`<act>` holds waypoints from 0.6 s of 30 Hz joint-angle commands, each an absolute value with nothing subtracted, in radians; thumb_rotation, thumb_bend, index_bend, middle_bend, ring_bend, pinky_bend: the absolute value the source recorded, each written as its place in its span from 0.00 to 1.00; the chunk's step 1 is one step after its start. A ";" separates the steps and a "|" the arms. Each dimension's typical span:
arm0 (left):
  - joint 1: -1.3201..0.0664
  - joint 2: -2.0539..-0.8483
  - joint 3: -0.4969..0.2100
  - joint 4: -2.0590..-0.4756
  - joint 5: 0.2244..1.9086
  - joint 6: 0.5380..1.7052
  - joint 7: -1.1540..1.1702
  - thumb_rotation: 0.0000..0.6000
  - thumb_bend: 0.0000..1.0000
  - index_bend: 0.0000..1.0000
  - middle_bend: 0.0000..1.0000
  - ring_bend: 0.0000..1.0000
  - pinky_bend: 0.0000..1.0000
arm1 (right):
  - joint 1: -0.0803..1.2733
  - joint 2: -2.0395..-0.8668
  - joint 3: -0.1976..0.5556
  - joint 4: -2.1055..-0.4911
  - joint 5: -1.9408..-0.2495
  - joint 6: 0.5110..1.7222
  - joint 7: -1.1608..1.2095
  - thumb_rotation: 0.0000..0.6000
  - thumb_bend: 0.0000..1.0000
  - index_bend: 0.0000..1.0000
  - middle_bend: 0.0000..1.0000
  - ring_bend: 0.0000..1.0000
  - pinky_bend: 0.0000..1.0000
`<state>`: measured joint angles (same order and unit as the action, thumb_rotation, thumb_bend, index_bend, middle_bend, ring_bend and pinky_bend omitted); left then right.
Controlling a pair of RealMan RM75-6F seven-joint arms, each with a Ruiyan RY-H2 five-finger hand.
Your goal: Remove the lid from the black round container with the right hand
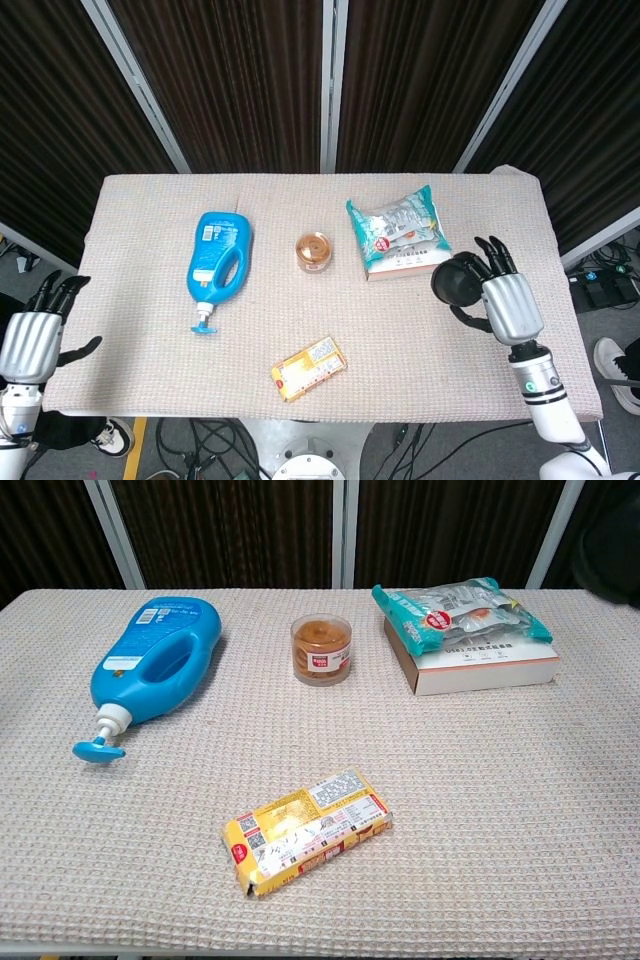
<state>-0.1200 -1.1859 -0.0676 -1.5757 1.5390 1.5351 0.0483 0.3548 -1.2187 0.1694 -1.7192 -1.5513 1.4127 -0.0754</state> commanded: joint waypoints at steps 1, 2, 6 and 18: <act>-0.122 -1.185 -0.067 -1.582 1.542 1.533 0.056 1.00 0.13 0.16 0.15 0.06 0.31 | 0.319 -1.142 0.213 -1.834 -1.656 1.551 -0.070 1.00 0.14 0.36 0.43 0.10 0.00; -0.124 -1.184 -0.067 -1.585 1.543 1.532 0.059 1.00 0.13 0.16 0.15 0.06 0.31 | 0.311 -1.147 0.212 -1.830 -1.662 1.569 -0.067 1.00 0.14 0.37 0.44 0.11 0.00; -0.126 -1.180 -0.068 -1.593 1.546 1.531 0.062 1.00 0.13 0.16 0.15 0.06 0.31 | 0.337 -1.194 0.163 -1.706 -1.509 1.380 -0.162 1.00 0.14 0.40 0.45 0.13 0.01; -0.121 -1.169 -0.070 -1.613 1.556 1.552 0.053 1.00 0.13 0.16 0.15 0.06 0.31 | 0.395 -1.122 0.206 -1.841 -1.456 1.292 -0.175 1.00 0.15 0.40 0.47 0.16 0.01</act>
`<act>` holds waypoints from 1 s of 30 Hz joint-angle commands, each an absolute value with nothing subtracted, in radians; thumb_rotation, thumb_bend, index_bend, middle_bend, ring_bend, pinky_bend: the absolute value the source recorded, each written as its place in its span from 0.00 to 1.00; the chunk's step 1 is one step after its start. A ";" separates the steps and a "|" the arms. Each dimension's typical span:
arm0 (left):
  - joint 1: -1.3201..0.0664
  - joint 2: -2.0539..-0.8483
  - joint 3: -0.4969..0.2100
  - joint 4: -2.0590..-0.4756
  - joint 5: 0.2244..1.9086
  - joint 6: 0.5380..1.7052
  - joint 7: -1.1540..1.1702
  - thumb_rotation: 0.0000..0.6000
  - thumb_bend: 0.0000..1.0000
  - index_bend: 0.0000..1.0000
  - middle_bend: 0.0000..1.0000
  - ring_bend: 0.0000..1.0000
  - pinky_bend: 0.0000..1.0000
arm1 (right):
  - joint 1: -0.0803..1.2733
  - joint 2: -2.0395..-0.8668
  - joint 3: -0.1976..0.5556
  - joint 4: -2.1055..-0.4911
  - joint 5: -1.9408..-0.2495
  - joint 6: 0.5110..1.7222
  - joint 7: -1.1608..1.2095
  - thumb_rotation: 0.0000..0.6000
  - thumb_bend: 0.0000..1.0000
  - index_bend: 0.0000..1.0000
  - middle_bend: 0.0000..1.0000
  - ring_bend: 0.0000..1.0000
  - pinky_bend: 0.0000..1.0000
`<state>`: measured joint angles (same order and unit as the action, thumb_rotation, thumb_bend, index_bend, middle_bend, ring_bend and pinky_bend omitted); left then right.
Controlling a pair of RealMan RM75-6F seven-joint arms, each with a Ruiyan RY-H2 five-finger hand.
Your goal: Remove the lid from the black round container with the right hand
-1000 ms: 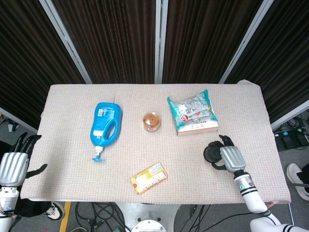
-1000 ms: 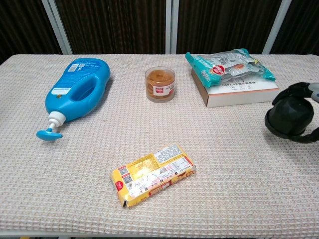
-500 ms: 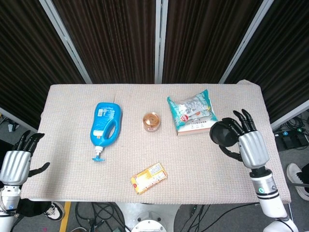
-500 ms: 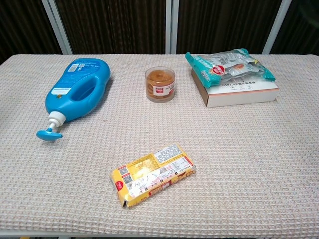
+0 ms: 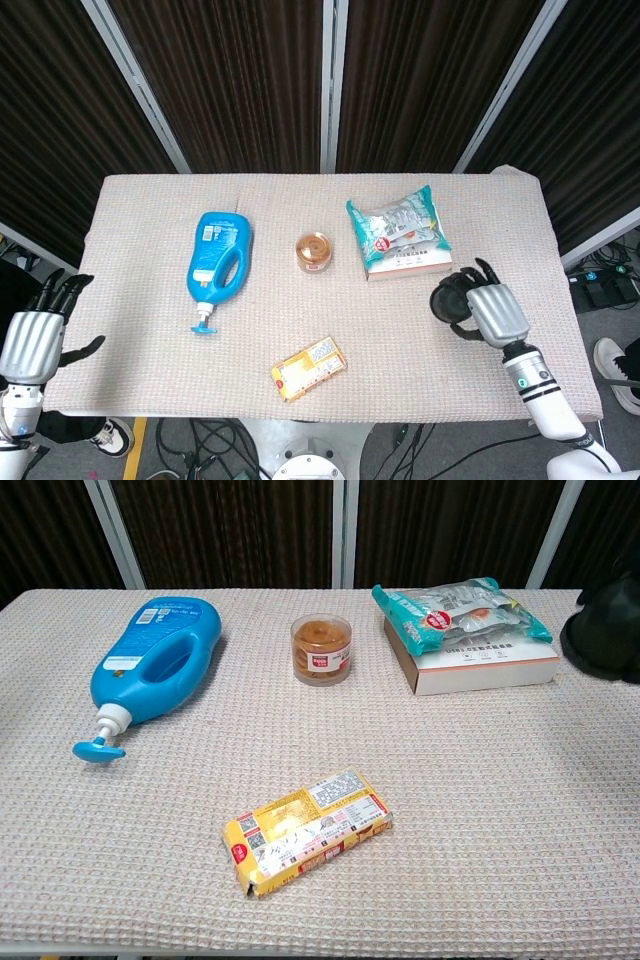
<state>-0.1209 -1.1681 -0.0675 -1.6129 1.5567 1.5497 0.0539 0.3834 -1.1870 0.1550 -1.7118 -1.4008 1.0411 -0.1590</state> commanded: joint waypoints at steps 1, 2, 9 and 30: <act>-0.121 -1.171 -0.071 -1.612 1.556 1.553 0.052 1.00 0.13 0.16 0.15 0.06 0.31 | 0.381 -1.110 0.229 -1.871 -1.511 1.370 -0.160 1.00 0.15 0.40 0.47 0.16 0.01; -0.122 -1.174 -0.071 -1.610 1.555 1.552 0.052 1.00 0.13 0.16 0.15 0.06 0.31 | 0.364 -1.102 0.256 -1.896 -1.587 1.471 -0.146 1.00 0.15 0.40 0.47 0.16 0.01; -0.128 -1.184 -0.067 -1.599 1.552 1.536 0.058 1.00 0.13 0.16 0.15 0.06 0.31 | 0.326 -1.204 0.318 -1.761 -1.907 1.849 -0.103 1.00 0.12 0.40 0.47 0.16 0.00; -0.128 -1.185 -0.057 -1.585 1.544 1.519 0.042 1.00 0.13 0.16 0.15 0.06 0.31 | 0.468 -1.113 0.151 -1.773 -1.211 0.984 -0.302 1.00 0.15 0.45 0.50 0.16 0.00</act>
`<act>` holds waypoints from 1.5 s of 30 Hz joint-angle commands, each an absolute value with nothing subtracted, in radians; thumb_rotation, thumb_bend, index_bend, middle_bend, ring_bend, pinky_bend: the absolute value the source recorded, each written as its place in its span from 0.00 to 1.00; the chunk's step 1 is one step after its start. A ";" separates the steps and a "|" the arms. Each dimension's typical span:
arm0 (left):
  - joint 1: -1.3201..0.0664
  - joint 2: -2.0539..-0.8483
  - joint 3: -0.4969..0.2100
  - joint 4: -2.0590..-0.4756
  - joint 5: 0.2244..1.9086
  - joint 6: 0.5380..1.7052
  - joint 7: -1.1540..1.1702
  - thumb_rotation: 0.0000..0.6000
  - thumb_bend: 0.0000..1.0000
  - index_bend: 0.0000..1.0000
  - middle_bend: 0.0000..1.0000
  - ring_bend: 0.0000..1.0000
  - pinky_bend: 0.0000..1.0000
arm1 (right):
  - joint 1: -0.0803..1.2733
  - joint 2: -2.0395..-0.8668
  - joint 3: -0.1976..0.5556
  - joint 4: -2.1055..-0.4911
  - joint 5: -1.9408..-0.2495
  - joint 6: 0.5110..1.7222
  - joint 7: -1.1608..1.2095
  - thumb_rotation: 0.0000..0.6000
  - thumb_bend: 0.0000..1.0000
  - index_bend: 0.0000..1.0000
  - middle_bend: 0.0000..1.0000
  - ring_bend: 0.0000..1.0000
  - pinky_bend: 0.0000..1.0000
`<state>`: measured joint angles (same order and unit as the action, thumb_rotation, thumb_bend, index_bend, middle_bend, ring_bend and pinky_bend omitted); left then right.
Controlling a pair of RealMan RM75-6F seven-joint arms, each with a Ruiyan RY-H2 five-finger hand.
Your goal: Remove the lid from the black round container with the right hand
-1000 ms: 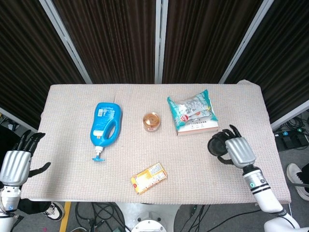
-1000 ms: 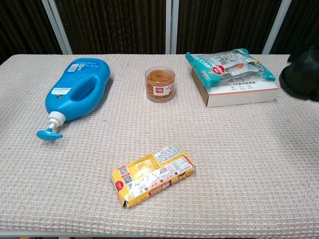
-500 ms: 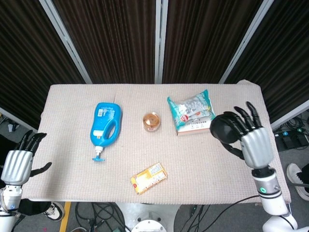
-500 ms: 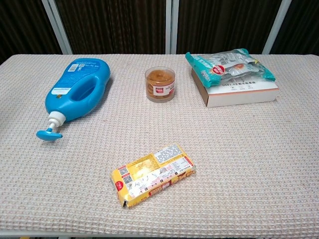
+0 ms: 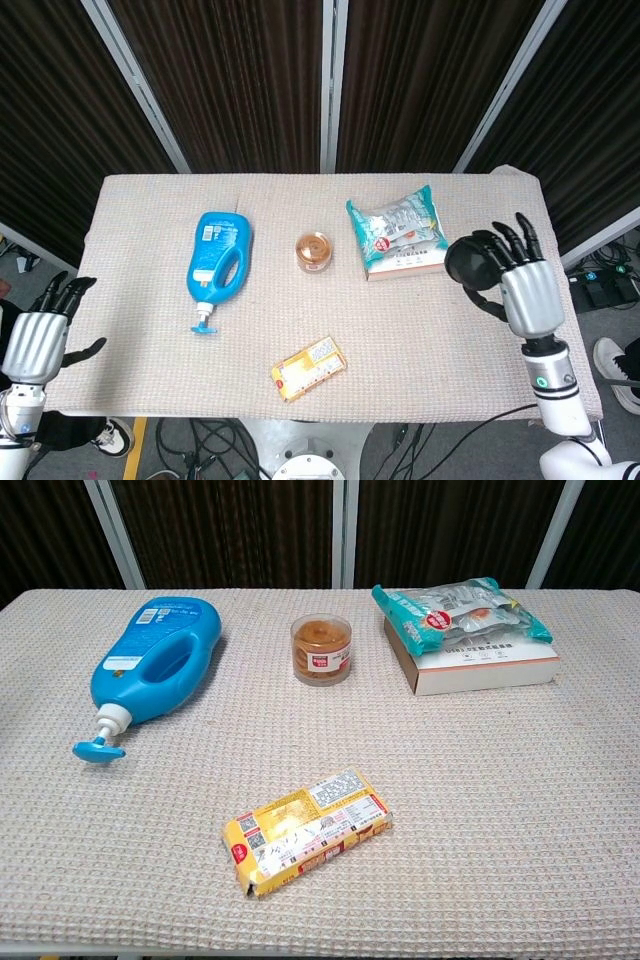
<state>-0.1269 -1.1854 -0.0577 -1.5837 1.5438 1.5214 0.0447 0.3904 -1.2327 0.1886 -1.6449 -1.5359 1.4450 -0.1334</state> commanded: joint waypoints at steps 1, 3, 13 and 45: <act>-0.128 -1.185 -0.056 -1.585 1.545 1.518 0.040 1.00 0.13 0.16 0.15 0.06 0.31 | 0.478 -1.100 0.150 -1.789 -1.183 0.964 -0.324 1.00 0.15 0.45 0.50 0.16 0.00; -0.129 -1.184 -0.057 -1.585 1.545 1.518 0.039 1.00 0.13 0.16 0.15 0.06 0.31 | 0.494 -1.083 0.151 -1.817 -1.140 0.952 -0.365 1.00 0.15 0.45 0.49 0.16 0.00; -0.126 -1.185 -0.057 -1.579 1.540 1.520 0.035 1.00 0.13 0.16 0.15 0.06 0.31 | 0.513 -1.157 0.181 -1.806 -1.153 1.075 -0.415 1.00 0.15 0.45 0.49 0.16 0.00; -0.140 -1.168 -0.064 -1.625 1.508 1.487 0.095 1.00 0.13 0.16 0.15 0.06 0.31 | 0.650 -1.357 0.200 -1.794 -1.205 0.926 -0.262 1.00 0.15 0.43 0.49 0.16 0.00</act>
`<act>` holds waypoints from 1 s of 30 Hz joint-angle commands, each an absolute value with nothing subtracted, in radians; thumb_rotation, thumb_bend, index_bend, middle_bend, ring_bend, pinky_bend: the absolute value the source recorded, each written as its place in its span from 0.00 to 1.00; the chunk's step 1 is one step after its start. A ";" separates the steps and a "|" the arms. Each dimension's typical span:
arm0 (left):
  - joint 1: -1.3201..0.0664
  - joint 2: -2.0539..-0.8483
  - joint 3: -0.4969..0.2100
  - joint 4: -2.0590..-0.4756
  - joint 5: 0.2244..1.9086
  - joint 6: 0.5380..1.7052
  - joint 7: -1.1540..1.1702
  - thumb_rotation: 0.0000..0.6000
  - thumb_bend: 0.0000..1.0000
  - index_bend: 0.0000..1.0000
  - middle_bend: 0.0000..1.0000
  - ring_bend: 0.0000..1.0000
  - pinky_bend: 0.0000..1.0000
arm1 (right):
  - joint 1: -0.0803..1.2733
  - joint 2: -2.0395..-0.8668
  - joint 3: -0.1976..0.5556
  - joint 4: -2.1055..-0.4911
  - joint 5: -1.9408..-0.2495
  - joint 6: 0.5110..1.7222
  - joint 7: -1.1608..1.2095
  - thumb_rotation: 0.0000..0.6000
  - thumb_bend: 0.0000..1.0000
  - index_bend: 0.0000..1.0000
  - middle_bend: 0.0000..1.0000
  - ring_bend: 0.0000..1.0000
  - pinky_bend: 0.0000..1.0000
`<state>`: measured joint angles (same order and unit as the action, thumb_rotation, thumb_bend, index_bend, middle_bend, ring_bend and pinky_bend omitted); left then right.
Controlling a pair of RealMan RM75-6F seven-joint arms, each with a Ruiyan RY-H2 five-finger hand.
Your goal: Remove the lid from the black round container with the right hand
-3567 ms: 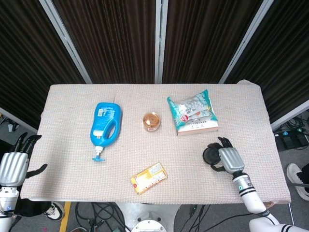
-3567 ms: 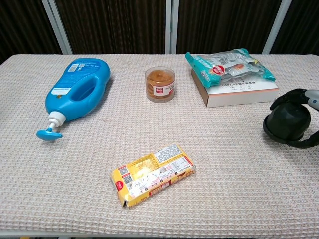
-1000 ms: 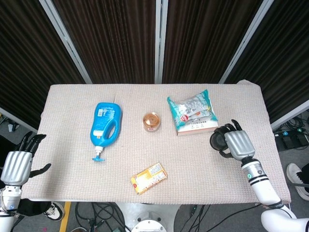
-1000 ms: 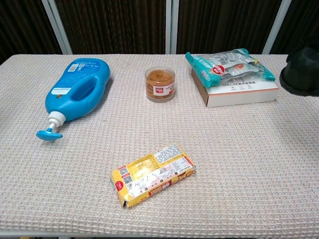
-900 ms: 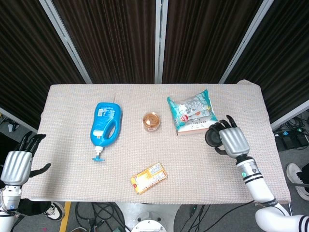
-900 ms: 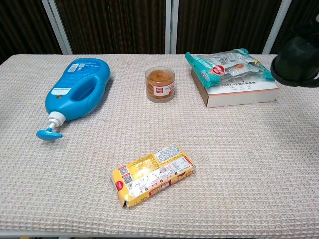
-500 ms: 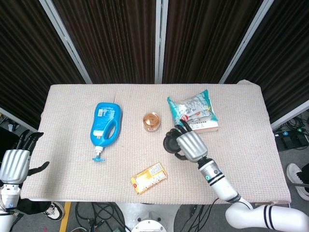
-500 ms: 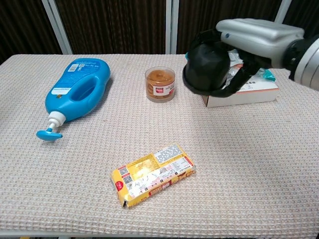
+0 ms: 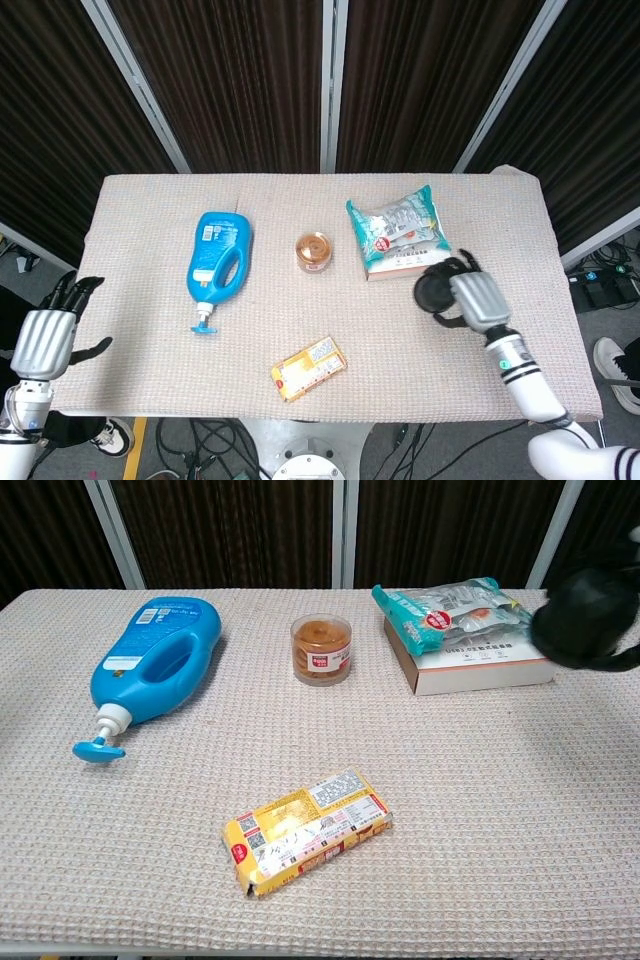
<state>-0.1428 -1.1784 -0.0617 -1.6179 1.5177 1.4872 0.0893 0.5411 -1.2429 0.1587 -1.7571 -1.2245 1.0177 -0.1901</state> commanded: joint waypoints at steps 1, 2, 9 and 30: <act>-0.139 -1.163 -0.065 -1.627 1.505 1.486 0.095 1.00 0.13 0.16 0.15 0.06 0.31 | 0.659 -1.365 0.211 -1.800 -1.188 0.927 -0.270 1.00 0.15 0.43 0.49 0.16 0.00; -0.140 -1.158 -0.067 -1.629 1.502 1.485 0.094 1.00 0.13 0.16 0.15 0.06 0.31 | 0.659 -1.361 0.218 -1.807 -1.171 0.941 -0.279 1.00 0.15 0.43 0.49 0.16 0.00; -0.151 -1.174 -0.060 -1.606 1.509 1.463 0.070 1.00 0.13 0.16 0.15 0.06 0.31 | 0.465 -1.120 0.169 -1.774 -1.136 1.093 -0.136 1.00 0.15 0.43 0.49 0.15 0.00; -0.152 -1.180 -0.057 -1.594 1.508 1.462 0.057 1.00 0.13 0.16 0.15 0.06 0.31 | 0.494 -1.175 0.137 -1.799 -1.171 1.111 -0.239 1.00 0.16 0.43 0.49 0.16 0.00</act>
